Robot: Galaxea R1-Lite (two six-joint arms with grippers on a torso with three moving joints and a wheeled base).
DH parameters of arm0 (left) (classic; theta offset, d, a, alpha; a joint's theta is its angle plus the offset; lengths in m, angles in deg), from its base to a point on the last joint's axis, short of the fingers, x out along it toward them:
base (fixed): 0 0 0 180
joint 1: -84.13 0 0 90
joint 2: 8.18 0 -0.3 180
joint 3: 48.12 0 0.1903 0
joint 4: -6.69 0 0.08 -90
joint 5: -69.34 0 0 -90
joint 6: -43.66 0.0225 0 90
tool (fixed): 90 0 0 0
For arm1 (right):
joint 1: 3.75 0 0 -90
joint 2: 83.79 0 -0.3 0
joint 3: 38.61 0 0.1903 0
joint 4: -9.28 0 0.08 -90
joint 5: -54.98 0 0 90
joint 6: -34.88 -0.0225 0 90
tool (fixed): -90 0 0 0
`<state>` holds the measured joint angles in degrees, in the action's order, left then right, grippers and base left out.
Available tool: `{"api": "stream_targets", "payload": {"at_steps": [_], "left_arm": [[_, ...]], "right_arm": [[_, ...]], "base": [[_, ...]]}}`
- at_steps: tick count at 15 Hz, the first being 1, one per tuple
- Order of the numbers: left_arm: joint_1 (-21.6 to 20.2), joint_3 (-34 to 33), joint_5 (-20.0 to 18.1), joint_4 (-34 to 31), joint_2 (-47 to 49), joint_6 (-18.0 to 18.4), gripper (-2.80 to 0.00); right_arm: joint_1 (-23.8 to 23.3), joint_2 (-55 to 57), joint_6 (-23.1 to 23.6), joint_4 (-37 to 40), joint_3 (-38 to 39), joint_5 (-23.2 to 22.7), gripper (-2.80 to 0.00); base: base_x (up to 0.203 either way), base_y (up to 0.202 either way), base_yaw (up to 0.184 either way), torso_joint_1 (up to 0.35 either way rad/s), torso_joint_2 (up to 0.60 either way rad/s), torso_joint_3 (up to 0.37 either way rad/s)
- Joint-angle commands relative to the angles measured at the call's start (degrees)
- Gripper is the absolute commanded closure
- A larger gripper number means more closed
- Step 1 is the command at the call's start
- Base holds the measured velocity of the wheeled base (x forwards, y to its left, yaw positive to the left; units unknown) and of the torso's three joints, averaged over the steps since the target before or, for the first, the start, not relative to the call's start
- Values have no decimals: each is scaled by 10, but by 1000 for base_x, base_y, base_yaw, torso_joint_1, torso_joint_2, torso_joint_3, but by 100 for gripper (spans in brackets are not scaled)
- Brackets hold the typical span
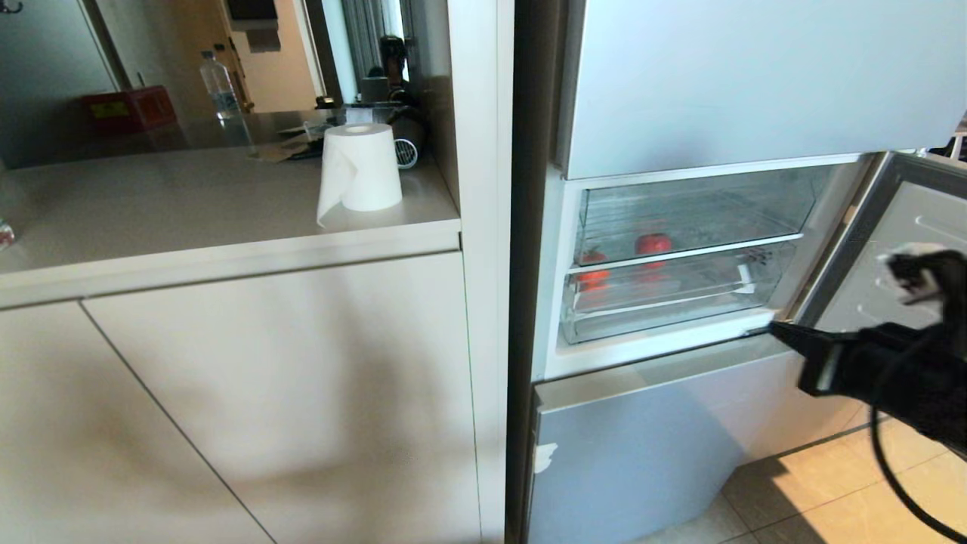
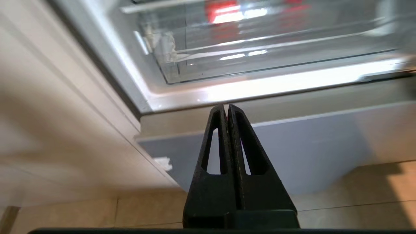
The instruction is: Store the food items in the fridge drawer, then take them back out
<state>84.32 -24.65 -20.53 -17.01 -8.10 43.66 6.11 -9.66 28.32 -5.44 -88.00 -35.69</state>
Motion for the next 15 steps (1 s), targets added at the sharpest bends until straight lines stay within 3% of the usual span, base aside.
{"api": "stream_targets", "payload": {"at_steps": [1,4,7,10,15], "left_arm": [[0,0,0,0,0,0,0],[0,0,0,0,0,0,0],[0,0,0,0,0,0,0],[0,0,0,0,0,0,0],[0,0,0,0,0,0,0]], "right_arm": [[-17,-267,15,58,69,4,0],[-47,-508,56,168,171,10,0],[-77,-698,81,299,224,6,0],[-99,-742,99,380,259,1,0],[-100,-741,102,382,260,-1,0]], "base": [[0,0,0,0,0,0],[0,0,0,0,0,0],[0,0,0,0,0,0],[0,0,0,0,0,0],[0,0,0,0,0,0]]}}
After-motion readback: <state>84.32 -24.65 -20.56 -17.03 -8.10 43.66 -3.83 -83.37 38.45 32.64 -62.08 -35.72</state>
